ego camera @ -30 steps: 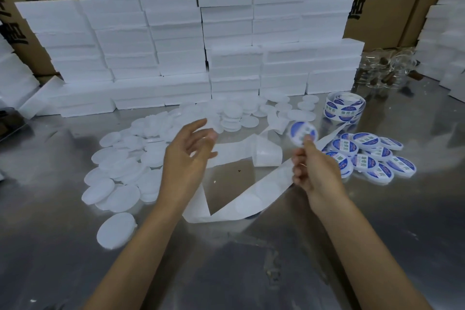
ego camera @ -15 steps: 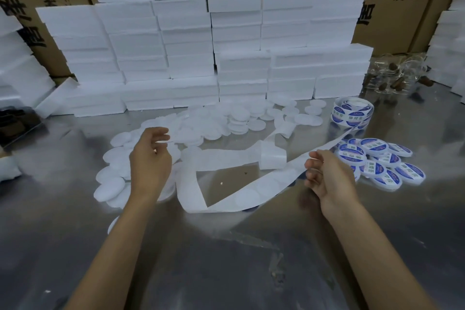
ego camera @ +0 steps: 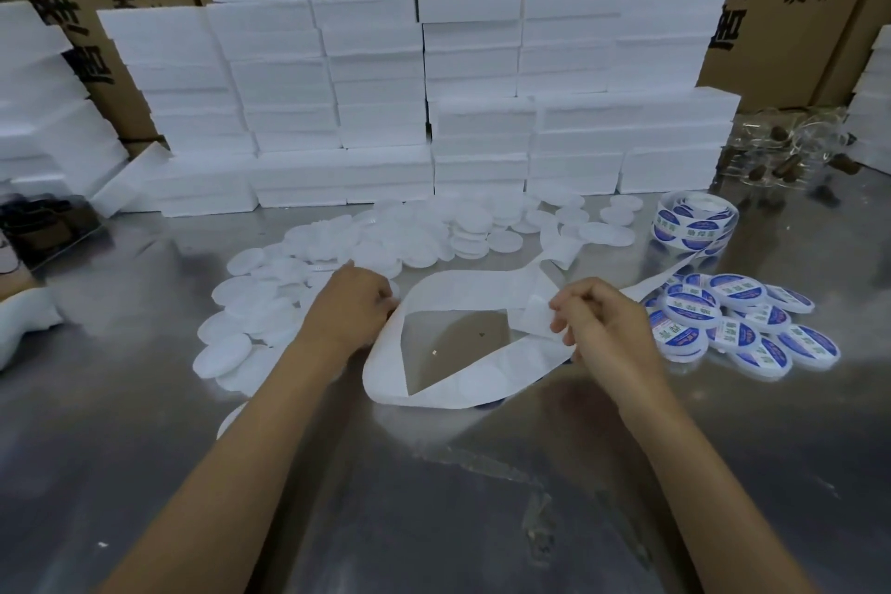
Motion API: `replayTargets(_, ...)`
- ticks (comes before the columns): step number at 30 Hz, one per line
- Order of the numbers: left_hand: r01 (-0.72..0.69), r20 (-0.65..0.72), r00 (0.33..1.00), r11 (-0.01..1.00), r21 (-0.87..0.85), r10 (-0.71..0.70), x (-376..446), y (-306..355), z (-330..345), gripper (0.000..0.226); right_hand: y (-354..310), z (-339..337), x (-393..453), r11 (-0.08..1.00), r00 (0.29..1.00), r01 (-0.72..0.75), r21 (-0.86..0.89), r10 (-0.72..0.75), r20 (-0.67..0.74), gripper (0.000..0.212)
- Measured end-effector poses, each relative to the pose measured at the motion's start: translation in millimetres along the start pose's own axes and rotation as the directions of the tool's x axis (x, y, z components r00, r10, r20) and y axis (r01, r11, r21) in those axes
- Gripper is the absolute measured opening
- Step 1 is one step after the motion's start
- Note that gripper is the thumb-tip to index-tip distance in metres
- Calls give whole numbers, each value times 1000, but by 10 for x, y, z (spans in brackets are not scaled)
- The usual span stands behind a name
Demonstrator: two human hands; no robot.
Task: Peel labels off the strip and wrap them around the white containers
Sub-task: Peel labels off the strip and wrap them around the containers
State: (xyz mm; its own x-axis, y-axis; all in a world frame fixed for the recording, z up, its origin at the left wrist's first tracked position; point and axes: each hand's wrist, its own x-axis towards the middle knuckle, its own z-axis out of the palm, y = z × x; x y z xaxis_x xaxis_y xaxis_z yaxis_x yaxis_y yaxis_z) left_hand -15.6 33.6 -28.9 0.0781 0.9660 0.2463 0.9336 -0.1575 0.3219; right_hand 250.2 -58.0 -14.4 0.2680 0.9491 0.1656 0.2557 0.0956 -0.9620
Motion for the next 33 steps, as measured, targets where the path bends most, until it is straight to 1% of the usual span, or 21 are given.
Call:
replayTargets(2, -6, -30, 1000, 1000, -27, 5, -39, 6, 36, 25, -45, -12, -54, 989, 976, 122, -89, -103, 192, 21)
replayTargets(4, -8, -123, 992, 996, -87, -3, -76, 7, 28, 20, -65, -26, -107, 964, 904, 218, -150, -142, 404, 27)
replayTargets(6, -41, -269, 963, 981, -188, -11, -109, 11, -25, 15, -41, -32, -149, 925, 798, 288, -248, -89, 596, 33)
replayTargets(7, -63, -329, 944, 969, -238, -20, -127, 17, -67, 13, -8, -27, -159, 898, 747, 324, -296, -51, 662, 38)
replayTargets(8, -79, -372, 928, 957, -281, -33, -144, 19, -109, 12, 37, -14, -163, 872, 716, 358, -335, -26, 697, 43)
replayTargets(9, -88, -396, 917, 942, -325, -51, -159, 25, -154, 12, 75, 10, -164, 848, 715, 385, -363, -25, 699, 45)
replayTargets(10, -87, -400, 913, 921, -380, -79, -171, 39, -202, 11, 104, 40, -164, 834, 735, 403, -376, -50, 676, 42)
replayTargets(13, -66, -350, 922, 822, -565, -166, -212, 140, -357, 13, 155, 127, -143, 828, 805, 433, -356, -177, 567, 15)
replayTargets(14, -65, -334, 924, 787, -613, -184, -234, 191, -410, 14, 160, 146, -134, 836, 824, 422, -352, -193, 532, 10)
replayTargets(15, -69, -325, 925, 755, -652, -195, -263, 248, -461, 15, 163, 161, -126, 850, 846, 396, -347, -191, 498, 9)
replayTargets(17, -102, -324, 923, 677, -729, -209, -332, 387, -566, 13, 156, 181, -110, 887, 889, 333, -319, -183, 420, 15)
replayTargets(19, -174, -346, 916, 577, -798, -202, -401, 532, -660, 12, 146, 197, -94, 932, 929, 254, -258, -161, 334, 17)
replayTargets(21, -266, -387, 909, 502, -823, -153, -456, 656, -728, 19, 137, 198, -83, 965, 958, 170, -201, -114, 262, 17)
replayTargets(22, -306, -406, 907, 486, -819, -114, -478, 708, -749, 24, 132, 196, -80, 977, 968, 127, -172, -84, 236, 17)
replayTargets(24, -364, -433, 901, 507, -781, -19, -515, 807, -741, 30, 119, 197, -82, 995, 977, 45, -91, -25, 212, 19)
replayTargets(26, -374, -419, 906, 569, -733, 55, -556, 899, -646, 33, 106, 204, -81, 999, 980, 5, -40, 3, 200, 18)
replayTargets(28, -347, -391, 917, 648, -678, 81, -614, 964, -495, 34, 94, 215, -84, 1000, 982, -16, -18, 19, 188, 15)
replayTargets(29, -345, -388, 917, 674, -653, 93, -640, 978, -414, 29, 83, 220, -89, 1000, 982, -28, -10, 29, 187, 14)
replayTargets(30, -342, -383, 918, 689, -639, 101, -655, 977, -332, 21, 71, 221, -96, 999, 981, -37, -4, 37, 192, 13)
replayTargets(32, -279, -329, 941, 747, -604, 86, -661, 951, -224, 4, 34, 220, -115, 998, 976, -46, 34, 38, 217, 11)
replayTargets(33, -235, -298, 952, 788, -569, 68, -655, 928, -190, 13, 12, 218, -128, 996, 972, -47, 71, 30, 231, 11)
